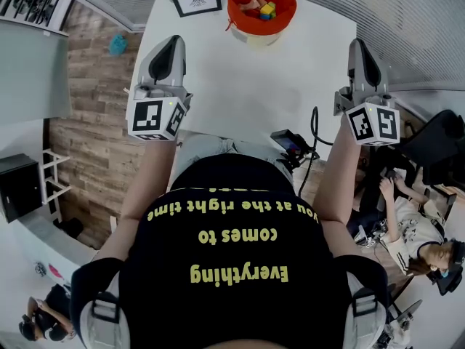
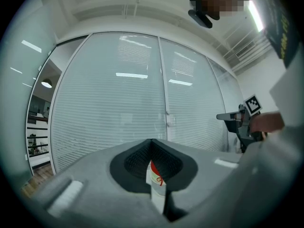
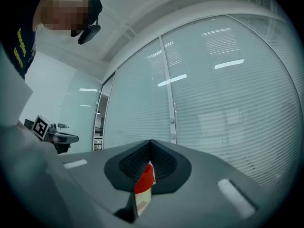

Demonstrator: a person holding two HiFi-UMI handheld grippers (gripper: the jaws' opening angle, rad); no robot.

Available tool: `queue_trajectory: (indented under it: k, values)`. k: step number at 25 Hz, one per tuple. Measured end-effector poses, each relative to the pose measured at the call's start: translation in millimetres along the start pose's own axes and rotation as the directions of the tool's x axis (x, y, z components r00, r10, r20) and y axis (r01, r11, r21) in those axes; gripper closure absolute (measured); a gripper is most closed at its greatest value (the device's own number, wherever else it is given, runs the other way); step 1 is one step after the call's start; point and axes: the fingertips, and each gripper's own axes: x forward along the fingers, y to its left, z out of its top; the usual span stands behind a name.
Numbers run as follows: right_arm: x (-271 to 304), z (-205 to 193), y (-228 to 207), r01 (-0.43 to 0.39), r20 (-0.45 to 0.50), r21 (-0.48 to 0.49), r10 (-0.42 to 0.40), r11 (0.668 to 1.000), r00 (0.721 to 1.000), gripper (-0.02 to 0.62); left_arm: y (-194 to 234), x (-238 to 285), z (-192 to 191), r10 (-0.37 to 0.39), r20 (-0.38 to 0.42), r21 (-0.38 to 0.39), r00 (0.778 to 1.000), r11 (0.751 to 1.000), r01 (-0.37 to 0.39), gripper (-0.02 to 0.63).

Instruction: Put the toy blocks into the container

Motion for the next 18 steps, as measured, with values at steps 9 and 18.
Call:
queue_trajectory:
  k: [9, 18]
  values:
    - [-12.5, 1.3, -6.1, 0.027, 0.022, -0.020, -0.026, 0.999, 0.999, 0.589, -9.5, 2.8, 4.5, -0.014, 0.005, 0.005, 1.000, 1.000, 0.014, 0.607]
    - [-11.4, 2.4, -5.5, 0.035, 0.036, -0.029, -0.034, 0.999, 0.999, 0.589, -10.6, 4.5, 7.8, -0.013, 0.005, 0.019, 1.000, 1.000, 0.013, 0.607]
